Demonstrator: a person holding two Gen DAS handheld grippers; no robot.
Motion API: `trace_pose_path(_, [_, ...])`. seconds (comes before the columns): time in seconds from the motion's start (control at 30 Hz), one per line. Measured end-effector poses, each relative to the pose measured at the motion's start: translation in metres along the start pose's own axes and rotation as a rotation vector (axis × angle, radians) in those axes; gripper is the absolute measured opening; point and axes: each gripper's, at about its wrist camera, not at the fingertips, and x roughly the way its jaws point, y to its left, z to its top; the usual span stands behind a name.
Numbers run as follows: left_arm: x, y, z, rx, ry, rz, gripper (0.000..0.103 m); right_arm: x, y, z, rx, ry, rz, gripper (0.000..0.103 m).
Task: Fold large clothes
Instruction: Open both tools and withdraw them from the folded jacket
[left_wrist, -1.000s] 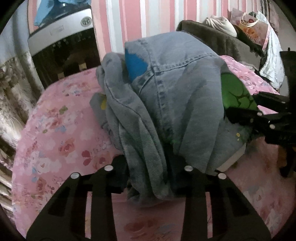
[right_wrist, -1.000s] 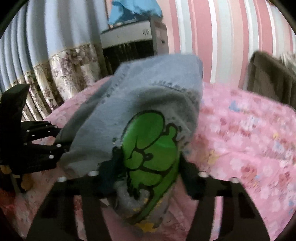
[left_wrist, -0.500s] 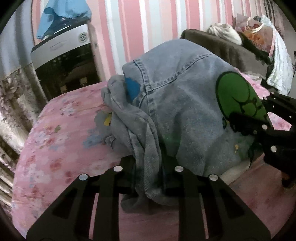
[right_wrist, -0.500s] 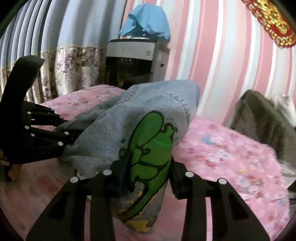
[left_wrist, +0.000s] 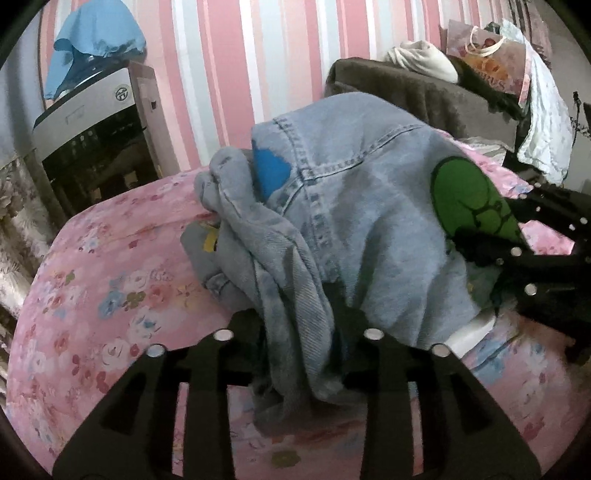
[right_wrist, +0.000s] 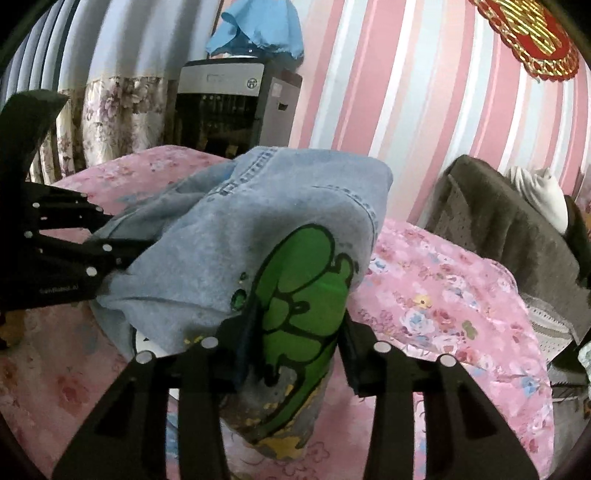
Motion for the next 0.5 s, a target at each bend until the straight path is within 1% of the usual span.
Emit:
trace_pose_path(0.1, [0.001,0.002,-0.001,-0.019,-0.013,0.022,0.045,0.000,-0.006,-0.003,0.030,0.008,0.011,0.048])
trace_pose_path(0.17, [0.001,0.002,-0.002,-0.018,-0.022,0.041,0.051,-0.001,-0.005,-0.004,0.034,0.005,0.003,0.055])
trace_pose_path(0.2, [0.000,0.002,-0.002,-0.021,-0.024,0.047,0.057,-0.002,-0.005,-0.004,0.032,0.004,-0.005,0.058])
trace_pose_path(0.23, [-0.001,0.004,-0.002,-0.033,-0.030,0.061,0.071,-0.003,-0.004,-0.005,0.032,0.010,-0.011,0.060])
trace_pose_path(0.27, [-0.002,0.007,-0.003,-0.051,-0.039,0.076,0.078,-0.005,-0.004,-0.007,0.033,0.010,-0.014,0.064])
trace_pose_path(0.3, [-0.004,0.010,-0.003,-0.065,-0.046,0.085,0.090,-0.007,-0.004,-0.007,0.036,0.008,-0.019,0.067])
trace_pose_path(0.33, [-0.006,0.014,-0.004,-0.088,-0.056,0.101,0.094,-0.012,-0.005,-0.009,0.044,0.007,-0.025,0.074])
trace_pose_path(0.37, [-0.008,0.016,-0.005,-0.098,-0.063,0.103,0.095,-0.016,-0.006,-0.010,0.056,0.008,-0.024,0.078])
trace_pose_path(0.43, [-0.012,0.018,-0.006,-0.107,-0.062,0.104,0.096,-0.024,-0.009,-0.011,0.102,0.013,-0.019,0.078])
trace_pose_path(0.5, [-0.017,0.018,-0.006,-0.107,-0.063,0.103,0.099,-0.033,-0.012,-0.012,0.152,0.009,-0.031,0.081])
